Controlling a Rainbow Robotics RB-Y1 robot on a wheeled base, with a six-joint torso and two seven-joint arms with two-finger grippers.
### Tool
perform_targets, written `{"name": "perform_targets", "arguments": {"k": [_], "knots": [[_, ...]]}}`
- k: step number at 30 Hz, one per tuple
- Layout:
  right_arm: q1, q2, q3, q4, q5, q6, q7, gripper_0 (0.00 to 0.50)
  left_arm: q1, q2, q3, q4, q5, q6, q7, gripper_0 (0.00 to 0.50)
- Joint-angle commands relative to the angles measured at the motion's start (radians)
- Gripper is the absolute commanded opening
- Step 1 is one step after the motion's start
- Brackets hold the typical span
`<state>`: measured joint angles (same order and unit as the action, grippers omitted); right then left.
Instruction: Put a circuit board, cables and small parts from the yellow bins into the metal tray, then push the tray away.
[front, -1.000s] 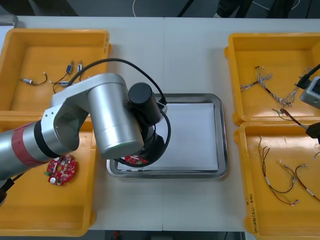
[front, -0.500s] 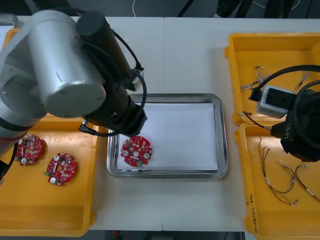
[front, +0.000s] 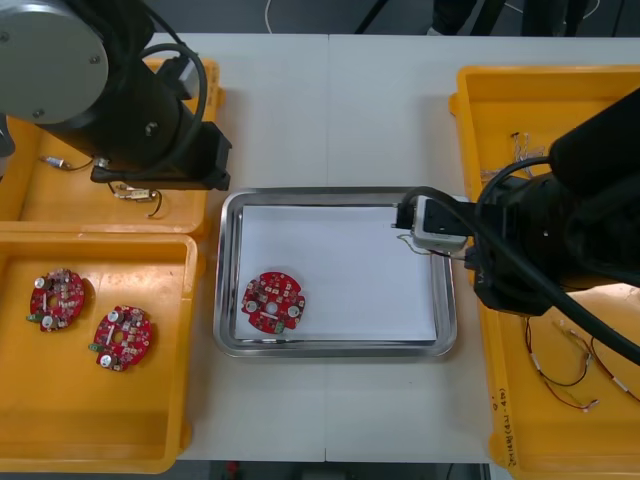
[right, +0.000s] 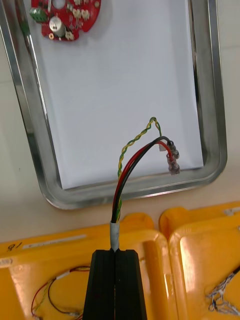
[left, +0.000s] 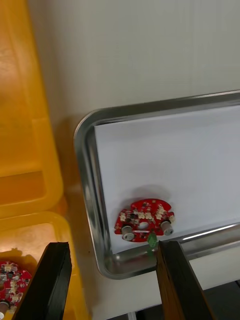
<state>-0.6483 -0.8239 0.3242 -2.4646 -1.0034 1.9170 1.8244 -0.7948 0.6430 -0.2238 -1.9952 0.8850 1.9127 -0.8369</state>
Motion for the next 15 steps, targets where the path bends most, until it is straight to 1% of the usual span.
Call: {"name": "perform_targets", "arguments": {"k": [1,3,6,9,13,15], "knots": [[-0.113,0.095,0.101,0.052,0.040,0.003,-0.014,0.000,-0.001,0.066,0.053,0.058,-0.061,0.007,-0.100,0.500],[-0.137,0.127,0.134,0.079,0.063,0.003,-0.013,0.000,-0.001,0.081,0.061,0.090,-0.080,0.007,-0.100,0.500],[-0.177,0.192,0.196,0.128,0.112,0.003,0.004,0.000,-0.001,0.107,0.095,0.154,-0.110,0.007,-0.108,0.500],[-0.205,0.230,0.246,0.164,0.140,0.003,0.021,0.000,-0.001,0.121,0.146,0.210,-0.118,0.007,-0.116,0.500],[-0.215,0.258,0.273,0.182,0.155,0.003,0.041,0.000,-0.001,0.141,0.187,0.259,-0.135,0.007,-0.130,0.500],[-0.214,0.273,0.279,0.197,0.160,0.003,0.056,0.000,-0.003,0.159,0.193,0.288,-0.159,0.007,-0.139,0.500]]}}
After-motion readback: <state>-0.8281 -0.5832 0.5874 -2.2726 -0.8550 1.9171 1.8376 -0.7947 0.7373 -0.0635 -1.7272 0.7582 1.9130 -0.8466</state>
